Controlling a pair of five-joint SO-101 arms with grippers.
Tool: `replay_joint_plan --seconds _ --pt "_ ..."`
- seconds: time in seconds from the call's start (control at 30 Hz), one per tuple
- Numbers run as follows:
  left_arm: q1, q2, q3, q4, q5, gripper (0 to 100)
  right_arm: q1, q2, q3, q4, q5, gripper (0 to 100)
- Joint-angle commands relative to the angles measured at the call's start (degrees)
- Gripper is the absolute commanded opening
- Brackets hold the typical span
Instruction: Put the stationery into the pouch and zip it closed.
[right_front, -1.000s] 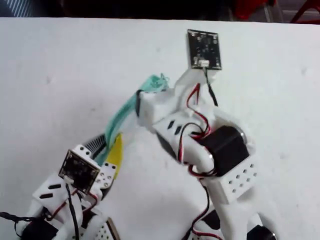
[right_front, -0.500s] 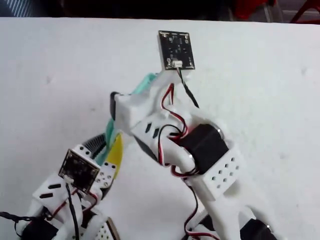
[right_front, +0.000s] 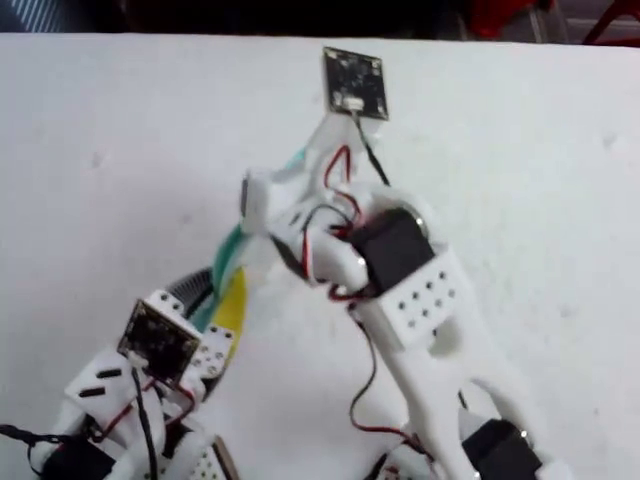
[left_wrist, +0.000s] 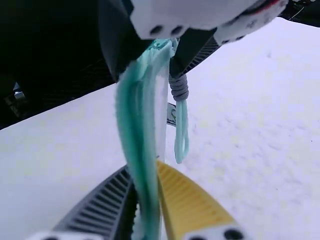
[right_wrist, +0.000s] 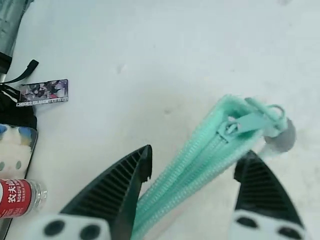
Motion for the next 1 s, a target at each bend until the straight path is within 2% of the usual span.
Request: replay_joint_plan --seconds 0.0,0.1,0.13,0.3,0.43,0.6,0.8,0.97 --pt "-0.13 0.13 -1.05 -0.35 -0.53 2 1.19 3.47 -2.73 1.45 1.49 12.0" --pt "-0.04 0.13 -1.32 -0.7 -0.53 3 0.04 4.79 -6.68 2.77 11.34 1.3" --pt "-0.04 0.13 -1.49 -0.79 -0.53 4 -0.57 4.97 -7.74 3.56 13.63 1.6" --pt "-0.48 0.13 -1.49 -0.44 0.88 24 -0.75 4.79 -10.2 5.49 14.24 1.9" --pt "-1.71 0.13 -3.96 1.32 5.54 25 4.88 4.79 -12.22 5.58 14.24 1.9" --pt "-10.51 0.13 -8.35 2.9 6.15 27 12.0 4.79 -16.09 5.58 14.68 1.8" --pt "-20.62 0.13 -8.7 1.41 6.77 28 14.46 5.32 -18.81 3.82 14.77 1.8" --pt "-34.77 0.22 -7.21 -2.37 17.49 28 11.12 6.46 -16.35 -0.84 14.24 1.8"
